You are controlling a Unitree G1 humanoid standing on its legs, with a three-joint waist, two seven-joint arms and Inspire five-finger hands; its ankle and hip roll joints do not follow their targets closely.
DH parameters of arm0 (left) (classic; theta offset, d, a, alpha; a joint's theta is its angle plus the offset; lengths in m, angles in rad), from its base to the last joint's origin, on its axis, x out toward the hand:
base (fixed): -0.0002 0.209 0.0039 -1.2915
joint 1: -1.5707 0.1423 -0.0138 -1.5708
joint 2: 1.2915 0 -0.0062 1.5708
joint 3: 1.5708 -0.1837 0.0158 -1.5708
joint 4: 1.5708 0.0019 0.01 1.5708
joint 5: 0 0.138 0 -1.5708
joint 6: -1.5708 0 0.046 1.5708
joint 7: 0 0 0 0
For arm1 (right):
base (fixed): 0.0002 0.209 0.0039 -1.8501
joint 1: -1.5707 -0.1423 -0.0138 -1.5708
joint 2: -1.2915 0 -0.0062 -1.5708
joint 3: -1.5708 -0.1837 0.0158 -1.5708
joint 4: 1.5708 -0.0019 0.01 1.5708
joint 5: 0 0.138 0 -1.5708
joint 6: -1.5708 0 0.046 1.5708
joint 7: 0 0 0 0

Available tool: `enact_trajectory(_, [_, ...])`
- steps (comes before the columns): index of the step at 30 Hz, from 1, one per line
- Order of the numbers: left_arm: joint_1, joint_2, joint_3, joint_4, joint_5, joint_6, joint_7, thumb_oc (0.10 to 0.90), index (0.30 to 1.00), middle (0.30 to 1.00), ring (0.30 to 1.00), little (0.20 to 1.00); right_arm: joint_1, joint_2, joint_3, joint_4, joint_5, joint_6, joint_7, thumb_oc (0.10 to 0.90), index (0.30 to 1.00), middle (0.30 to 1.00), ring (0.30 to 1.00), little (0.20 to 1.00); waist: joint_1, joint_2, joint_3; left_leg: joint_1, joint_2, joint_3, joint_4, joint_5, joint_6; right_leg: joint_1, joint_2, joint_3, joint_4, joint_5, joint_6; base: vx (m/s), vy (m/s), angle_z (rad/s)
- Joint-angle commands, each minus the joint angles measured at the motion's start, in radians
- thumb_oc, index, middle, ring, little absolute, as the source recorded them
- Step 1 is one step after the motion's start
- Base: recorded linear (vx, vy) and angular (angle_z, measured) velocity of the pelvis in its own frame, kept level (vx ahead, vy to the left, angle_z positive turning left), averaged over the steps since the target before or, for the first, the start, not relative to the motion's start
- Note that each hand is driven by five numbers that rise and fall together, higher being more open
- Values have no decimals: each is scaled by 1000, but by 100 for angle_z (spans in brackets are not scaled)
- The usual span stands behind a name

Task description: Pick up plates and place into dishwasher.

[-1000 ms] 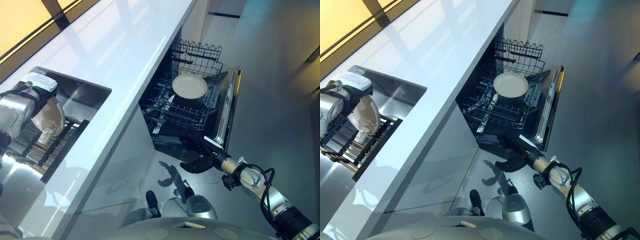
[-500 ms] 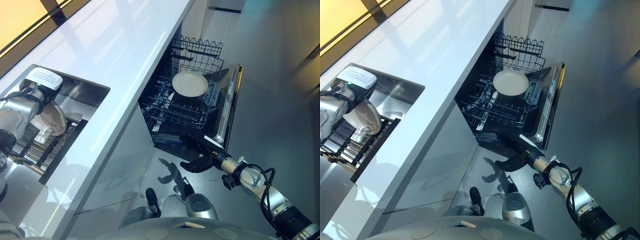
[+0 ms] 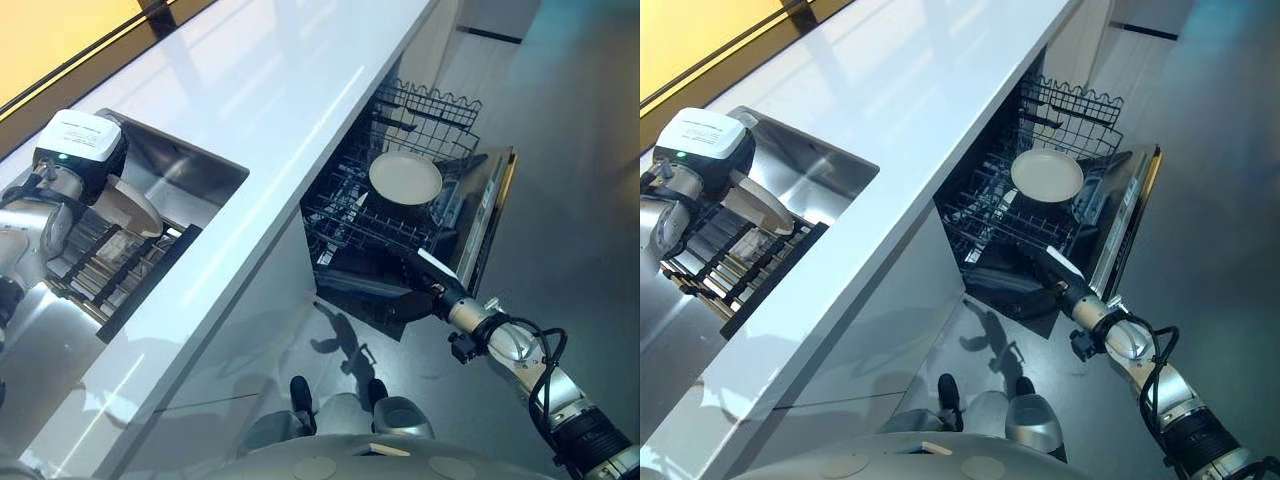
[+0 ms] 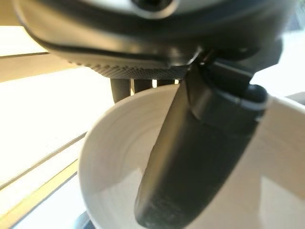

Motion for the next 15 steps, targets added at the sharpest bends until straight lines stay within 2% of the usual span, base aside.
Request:
enact_trajectory(1, [-20,80,153,-1,-70,4,154,100,300,300,300,200,-38,-25,-31,-128,43,-111,-11,800,900,900,900,900,3,4,-125,38,-47,-24,3,-103,9,-71,51,-15,6,86,27,14,-42,19])
enact_trajectory(3, [18,76,197,-27,-93,-5,175,100,300,300,300,200,-40,-22,-37,-135,47,-115,-27,800,900,900,900,900,9,4,-133,41,-45,-30,2,-102,6,-61,53,-19,0,82,23,15,-49,11])
enact_trajectory(11, [107,66,318,-119,-181,-48,280,100,300,300,300,200,-84,-20,-88,-184,40,-196,-162,800,900,900,900,900,21,8,-150,48,-38,-43,1,-103,-3,-39,60,-24,-19,79,13,0,-41,2])
enact_trajectory(12, [112,60,340,-136,-192,-64,299,100,300,300,300,200,-98,-18,-104,-196,6,-222,-208,800,900,900,900,900,26,8,-154,47,-36,-46,1,-104,-4,-36,62,-25,-22,78,12,-8,-41,2])
enact_trajectory(15, [122,48,393,-196,-228,-99,346,100,300,300,300,200,-149,-27,-134,-238,-95,-225,-351,800,900,900,900,900,37,11,-163,48,-33,-52,1,-106,-6,-31,64,-29,-23,71,8,-5,-14,1])
